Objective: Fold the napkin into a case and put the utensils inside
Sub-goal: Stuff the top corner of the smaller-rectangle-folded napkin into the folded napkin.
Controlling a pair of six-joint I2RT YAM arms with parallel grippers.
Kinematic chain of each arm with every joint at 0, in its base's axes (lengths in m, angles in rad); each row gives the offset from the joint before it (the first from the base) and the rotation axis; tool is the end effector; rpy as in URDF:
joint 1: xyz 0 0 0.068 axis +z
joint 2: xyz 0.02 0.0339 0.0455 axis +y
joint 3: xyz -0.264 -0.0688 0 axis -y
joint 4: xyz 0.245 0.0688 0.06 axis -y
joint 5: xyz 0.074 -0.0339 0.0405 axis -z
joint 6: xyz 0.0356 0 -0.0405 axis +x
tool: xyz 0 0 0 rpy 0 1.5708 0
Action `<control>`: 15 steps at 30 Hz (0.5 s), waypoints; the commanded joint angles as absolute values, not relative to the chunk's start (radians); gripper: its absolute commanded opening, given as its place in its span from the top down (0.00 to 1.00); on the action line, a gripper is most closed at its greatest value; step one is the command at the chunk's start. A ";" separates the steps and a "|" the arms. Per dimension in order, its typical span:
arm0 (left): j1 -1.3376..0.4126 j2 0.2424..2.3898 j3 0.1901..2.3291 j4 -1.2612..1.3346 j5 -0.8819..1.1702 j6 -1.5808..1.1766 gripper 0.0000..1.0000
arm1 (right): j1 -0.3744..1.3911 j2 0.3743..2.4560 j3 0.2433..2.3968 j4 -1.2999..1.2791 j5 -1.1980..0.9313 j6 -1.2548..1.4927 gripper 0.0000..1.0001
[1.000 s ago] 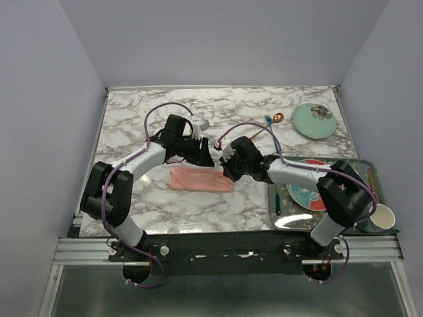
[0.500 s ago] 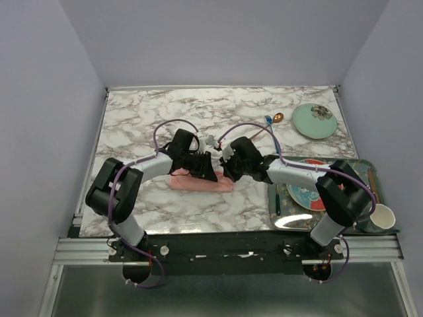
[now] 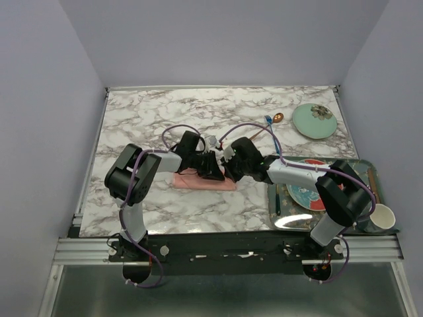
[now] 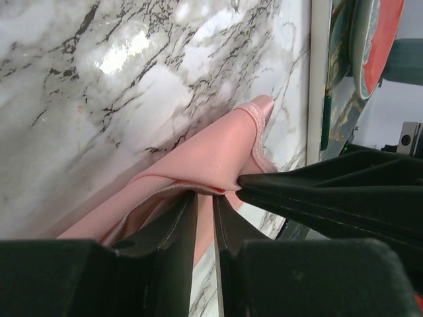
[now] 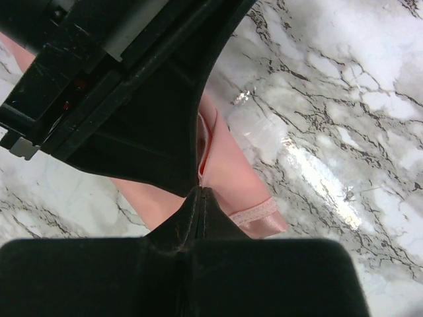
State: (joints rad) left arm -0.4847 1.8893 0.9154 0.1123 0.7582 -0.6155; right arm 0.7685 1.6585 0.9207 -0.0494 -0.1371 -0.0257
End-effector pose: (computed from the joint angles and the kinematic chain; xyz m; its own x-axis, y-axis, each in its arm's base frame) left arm 0.3027 -0.1871 0.1195 -0.9723 0.0383 -0.2304 0.2120 0.5583 -0.8021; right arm 0.2424 0.2411 0.1787 -0.4897 -0.5088 -0.7081 -0.7707 0.6323 0.0786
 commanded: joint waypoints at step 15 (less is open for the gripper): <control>-0.482 1.925 0.884 0.207 0.657 -0.775 0.76 | 0.767 1.684 0.905 -0.074 -0.066 -0.028 0.97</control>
